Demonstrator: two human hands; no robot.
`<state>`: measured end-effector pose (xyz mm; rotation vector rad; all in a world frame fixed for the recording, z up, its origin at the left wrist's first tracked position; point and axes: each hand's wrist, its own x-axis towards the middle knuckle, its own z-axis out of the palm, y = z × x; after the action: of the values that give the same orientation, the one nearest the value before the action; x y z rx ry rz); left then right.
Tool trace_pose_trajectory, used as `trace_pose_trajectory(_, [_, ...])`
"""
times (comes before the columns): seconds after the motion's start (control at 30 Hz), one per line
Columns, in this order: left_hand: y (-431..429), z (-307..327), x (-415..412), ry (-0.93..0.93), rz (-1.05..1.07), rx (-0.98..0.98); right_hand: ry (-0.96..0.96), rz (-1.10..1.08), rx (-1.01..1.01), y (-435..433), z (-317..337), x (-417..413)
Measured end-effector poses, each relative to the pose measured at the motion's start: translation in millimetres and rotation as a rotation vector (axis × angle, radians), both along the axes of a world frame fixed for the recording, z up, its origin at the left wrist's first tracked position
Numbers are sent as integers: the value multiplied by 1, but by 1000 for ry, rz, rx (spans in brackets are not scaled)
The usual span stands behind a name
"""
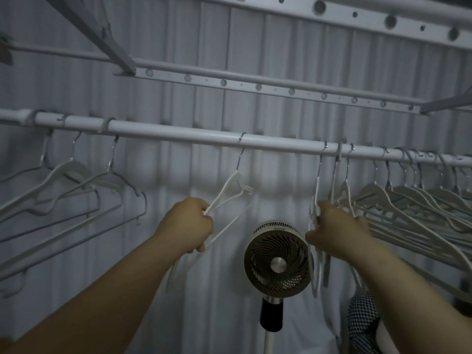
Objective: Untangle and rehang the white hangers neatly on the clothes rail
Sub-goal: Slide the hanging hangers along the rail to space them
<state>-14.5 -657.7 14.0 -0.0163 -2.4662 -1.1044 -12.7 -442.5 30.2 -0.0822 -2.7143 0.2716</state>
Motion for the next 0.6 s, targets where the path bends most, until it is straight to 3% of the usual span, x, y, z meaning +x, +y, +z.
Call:
trace_pose_trajectory(0.3, [-72, -24, 39, 133, 74, 225, 103, -46, 7, -39, -16, 25])
trace_pose_trajectory(0.5, [-97, -46, 69, 241, 131, 261, 229, -128, 179, -72, -20, 41])
trace_pose_trajectory(0.6, [-107, -47, 74, 292, 149, 205, 224, -46, 96, -90, -23, 41])
